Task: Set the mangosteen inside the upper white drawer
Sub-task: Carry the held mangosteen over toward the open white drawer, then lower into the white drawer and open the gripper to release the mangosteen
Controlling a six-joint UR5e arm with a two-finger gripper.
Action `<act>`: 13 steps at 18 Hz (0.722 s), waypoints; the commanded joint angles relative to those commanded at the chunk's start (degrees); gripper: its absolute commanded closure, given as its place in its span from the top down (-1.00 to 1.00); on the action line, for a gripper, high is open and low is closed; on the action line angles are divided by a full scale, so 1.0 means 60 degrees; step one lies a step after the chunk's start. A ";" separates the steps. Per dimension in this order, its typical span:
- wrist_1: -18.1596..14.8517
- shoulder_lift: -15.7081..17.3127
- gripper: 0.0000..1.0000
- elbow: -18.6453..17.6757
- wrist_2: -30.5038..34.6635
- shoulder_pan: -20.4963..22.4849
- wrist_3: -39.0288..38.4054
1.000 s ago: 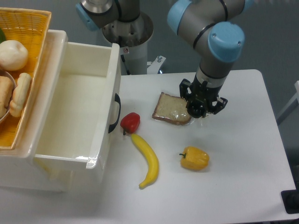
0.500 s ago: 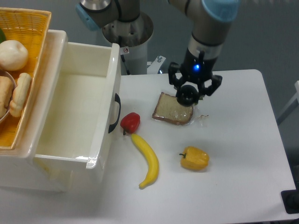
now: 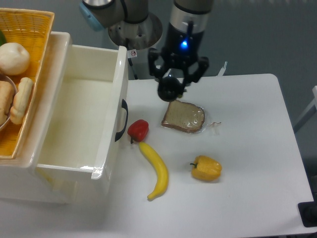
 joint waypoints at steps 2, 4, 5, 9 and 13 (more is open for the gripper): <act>0.0000 0.0132 -0.83 -0.0030 -0.0190 -0.0177 -0.0366; 0.0000 0.0235 -0.83 -0.0102 -0.0250 -0.0469 -0.0747; 0.0014 0.0235 -0.83 -0.0175 -0.0250 -0.0615 -0.0807; 0.0000 0.0221 -0.70 -0.0307 -0.0235 -0.1099 -0.0837; 0.0014 0.0177 -0.51 -0.0484 -0.0221 -0.1597 -0.0881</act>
